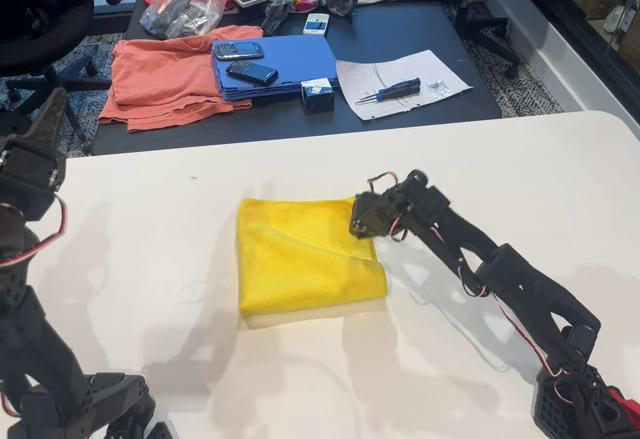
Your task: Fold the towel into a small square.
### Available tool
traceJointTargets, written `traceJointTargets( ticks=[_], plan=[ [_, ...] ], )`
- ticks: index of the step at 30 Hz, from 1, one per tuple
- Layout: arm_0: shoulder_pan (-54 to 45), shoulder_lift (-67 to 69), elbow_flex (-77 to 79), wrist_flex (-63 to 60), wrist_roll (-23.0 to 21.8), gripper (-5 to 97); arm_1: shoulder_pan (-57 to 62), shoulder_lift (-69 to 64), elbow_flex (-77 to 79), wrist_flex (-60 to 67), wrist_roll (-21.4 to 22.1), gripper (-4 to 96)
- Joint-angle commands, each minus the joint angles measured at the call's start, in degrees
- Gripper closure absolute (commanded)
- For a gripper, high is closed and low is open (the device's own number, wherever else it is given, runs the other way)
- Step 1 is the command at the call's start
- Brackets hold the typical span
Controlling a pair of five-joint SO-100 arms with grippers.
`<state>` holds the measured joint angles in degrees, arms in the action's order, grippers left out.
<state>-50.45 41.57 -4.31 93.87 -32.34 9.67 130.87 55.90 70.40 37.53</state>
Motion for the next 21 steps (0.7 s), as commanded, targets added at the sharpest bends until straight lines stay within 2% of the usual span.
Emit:
traceJointTargets(
  ticks=[1, 5, 12, 21],
  plan=[
    [-0.9, 4.0, -1.4, 0.4, 0.2, 92, 0.0, 0.4, -0.9, -0.2, -0.1, 77.6],
    [-4.0, 5.5, 1.1, 5.7, 1.0, 92, 0.0, 1.5, -0.8, -0.3, 0.0, 77.5],
    [-7.8, 5.2, 2.0, 8.3, 8.4, 92, 0.0, 1.8, -0.5, -0.3, 0.0, 77.5],
    [-6.9, 1.5, 2.6, 2.0, 9.1, 92, -0.1, 1.8, -0.4, -0.3, 0.0, 77.5]
  ],
)
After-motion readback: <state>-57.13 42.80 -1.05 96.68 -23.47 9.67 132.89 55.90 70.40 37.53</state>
